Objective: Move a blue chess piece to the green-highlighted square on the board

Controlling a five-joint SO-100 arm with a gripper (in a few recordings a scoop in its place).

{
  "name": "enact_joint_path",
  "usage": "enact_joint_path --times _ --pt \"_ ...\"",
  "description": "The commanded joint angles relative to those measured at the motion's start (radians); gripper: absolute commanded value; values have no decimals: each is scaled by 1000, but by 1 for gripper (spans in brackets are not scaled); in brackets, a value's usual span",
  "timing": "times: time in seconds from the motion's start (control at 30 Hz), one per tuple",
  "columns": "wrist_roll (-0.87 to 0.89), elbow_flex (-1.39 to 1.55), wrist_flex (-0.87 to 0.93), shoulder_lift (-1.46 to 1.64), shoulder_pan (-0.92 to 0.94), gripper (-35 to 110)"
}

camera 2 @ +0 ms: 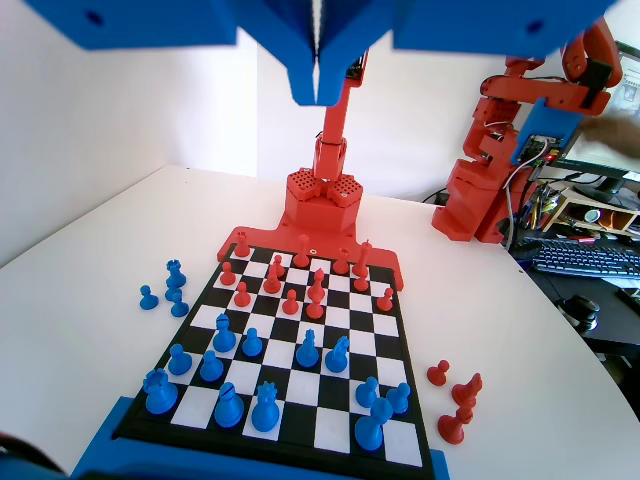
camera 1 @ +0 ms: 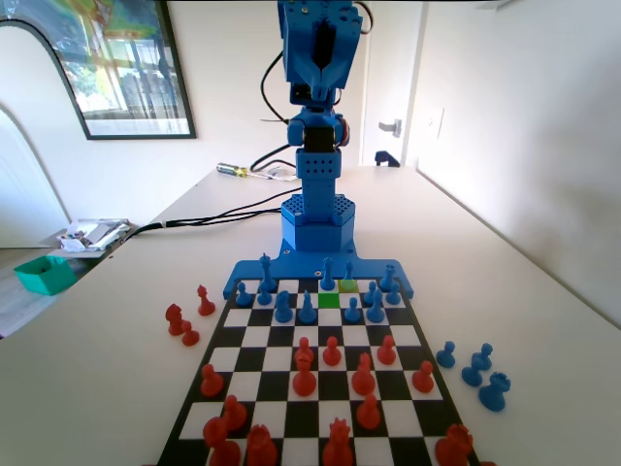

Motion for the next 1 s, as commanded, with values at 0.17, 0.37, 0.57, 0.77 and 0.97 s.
enact_joint_path --times 0.17,0.37,0.57,0.77,0.97 --pt "3 -9 -17 3 11 1" --pt "3 -9 -17 3 11 1" --pt "3 -9 -17 3 11 1" --pt "3 -9 -17 3 6 1" --pt "3 -9 -18 3 -3 1"
